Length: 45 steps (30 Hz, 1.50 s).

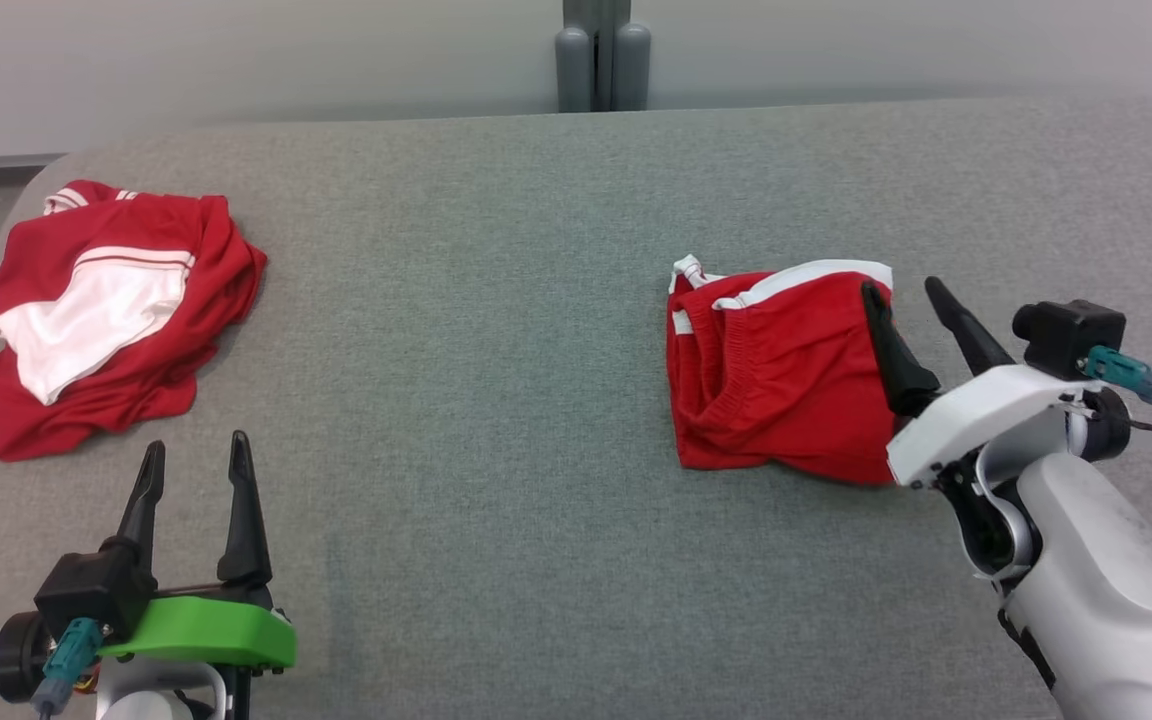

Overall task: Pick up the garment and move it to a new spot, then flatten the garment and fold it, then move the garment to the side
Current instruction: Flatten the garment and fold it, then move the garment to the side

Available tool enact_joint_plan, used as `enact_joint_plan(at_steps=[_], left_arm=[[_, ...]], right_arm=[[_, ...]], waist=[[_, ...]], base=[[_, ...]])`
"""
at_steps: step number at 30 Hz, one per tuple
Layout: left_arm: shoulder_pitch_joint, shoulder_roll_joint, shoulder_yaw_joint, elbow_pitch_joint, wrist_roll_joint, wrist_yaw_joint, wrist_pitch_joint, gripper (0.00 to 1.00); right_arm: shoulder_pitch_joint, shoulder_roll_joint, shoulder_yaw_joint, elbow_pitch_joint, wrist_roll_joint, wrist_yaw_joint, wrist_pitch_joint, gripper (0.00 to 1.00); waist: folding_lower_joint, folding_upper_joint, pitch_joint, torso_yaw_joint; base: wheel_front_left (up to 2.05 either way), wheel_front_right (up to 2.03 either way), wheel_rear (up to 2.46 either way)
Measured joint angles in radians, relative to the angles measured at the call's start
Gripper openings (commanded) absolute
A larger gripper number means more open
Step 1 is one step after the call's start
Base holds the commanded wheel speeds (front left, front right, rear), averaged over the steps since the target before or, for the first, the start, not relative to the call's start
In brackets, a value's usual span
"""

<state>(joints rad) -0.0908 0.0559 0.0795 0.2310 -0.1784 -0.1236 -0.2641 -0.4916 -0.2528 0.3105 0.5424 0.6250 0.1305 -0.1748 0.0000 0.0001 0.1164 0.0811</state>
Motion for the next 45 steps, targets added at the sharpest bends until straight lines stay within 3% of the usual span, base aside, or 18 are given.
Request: enact_joint_plan(at_steps=[10,21,29,45], left_arm=[[0.02,0.002,0.018,-0.005,0.009,0.0,0.0,1.0],[0.035,0.014,0.024,-0.001,0.012,0.0,0.0,1.0],[0.062,0.02,0.027,0.003,0.014,-0.001,0.0,1.0],[0.11,0.033,0.01,-0.007,0.013,-0.001,0.0,1.0]], right_arm=[[0.187,-0.033,-0.092,-0.218,-0.142,0.0,-0.083,1.0],[0.39,0.038,-0.192,-0.407,-0.265,0.0,-0.087,1.0],[0.473,0.08,-0.227,-0.438,-0.307,0.0,-0.088,1.0],[0.51,0.106,-0.26,-0.44,-0.365,0.0,-0.088,1.0]], waist=[[0.0,0.0,-0.032,-0.071],[0.0,0.0,-0.066,-0.083],[0.0,0.0,-0.096,-0.067],[0.0,0.0,-0.13,-0.041]], base=[[0.0,0.0,0.0],[0.0,0.0,0.0],[0.0,0.0,0.0],[0.0,0.0,0.0]])
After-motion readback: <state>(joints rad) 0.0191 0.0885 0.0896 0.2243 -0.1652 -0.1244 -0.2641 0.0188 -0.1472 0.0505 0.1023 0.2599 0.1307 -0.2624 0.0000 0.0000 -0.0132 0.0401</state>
